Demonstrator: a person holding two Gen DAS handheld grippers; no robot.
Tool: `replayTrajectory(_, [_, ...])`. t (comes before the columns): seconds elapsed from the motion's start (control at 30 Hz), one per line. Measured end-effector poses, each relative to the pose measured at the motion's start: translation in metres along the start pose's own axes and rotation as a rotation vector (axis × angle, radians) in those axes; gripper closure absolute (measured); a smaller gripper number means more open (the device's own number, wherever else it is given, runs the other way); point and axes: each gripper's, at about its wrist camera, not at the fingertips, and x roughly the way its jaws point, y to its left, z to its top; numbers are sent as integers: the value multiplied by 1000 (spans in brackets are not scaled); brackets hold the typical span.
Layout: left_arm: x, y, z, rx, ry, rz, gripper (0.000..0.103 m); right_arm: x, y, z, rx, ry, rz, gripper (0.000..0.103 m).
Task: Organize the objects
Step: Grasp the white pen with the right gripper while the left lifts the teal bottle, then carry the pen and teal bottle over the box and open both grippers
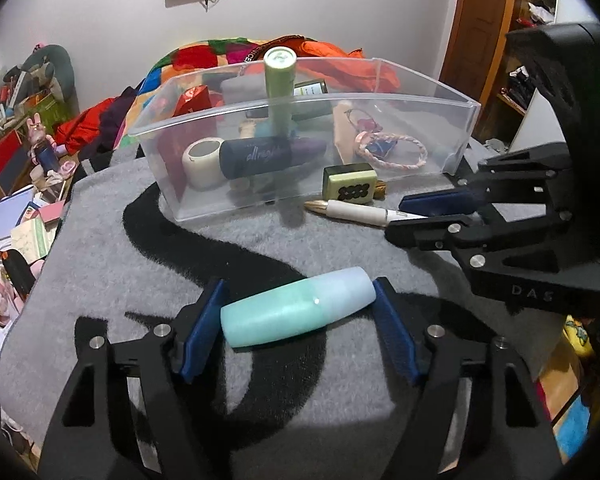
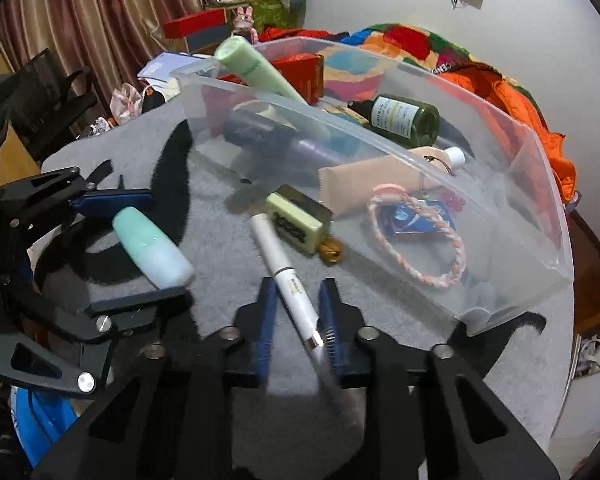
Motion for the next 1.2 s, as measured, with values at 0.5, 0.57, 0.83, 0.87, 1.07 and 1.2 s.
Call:
replayTrajectory(0.5, [-36, 7, 21, -55, -115, -26, 31, -54, 4, -17, 168, -188, 38, 93])
replayTrajectory(0.57, [-44, 9, 27, -61, -143, -22, 31, -66, 2, -14, 189, -233, 34, 93])
replayTrajectory(0.83, [-63, 28, 57, -92, -229, 13, 31, -92, -27, 8, 296, -349, -12, 93])
replayTrajectory(0.87, [-63, 30, 60, -96, -237, 21, 31, -92, -29, 11, 307, -356, -22, 93])
replayTrajectory(1.07, [-55, 50, 79, -113, -245, 73, 31, -88, -52, 33, 373, -384, -62, 93])
replayTrajectory(1.2, [-38, 57, 86, -113, -208, 81, 31, -80, -64, 48, 402, -387, -84, 93])
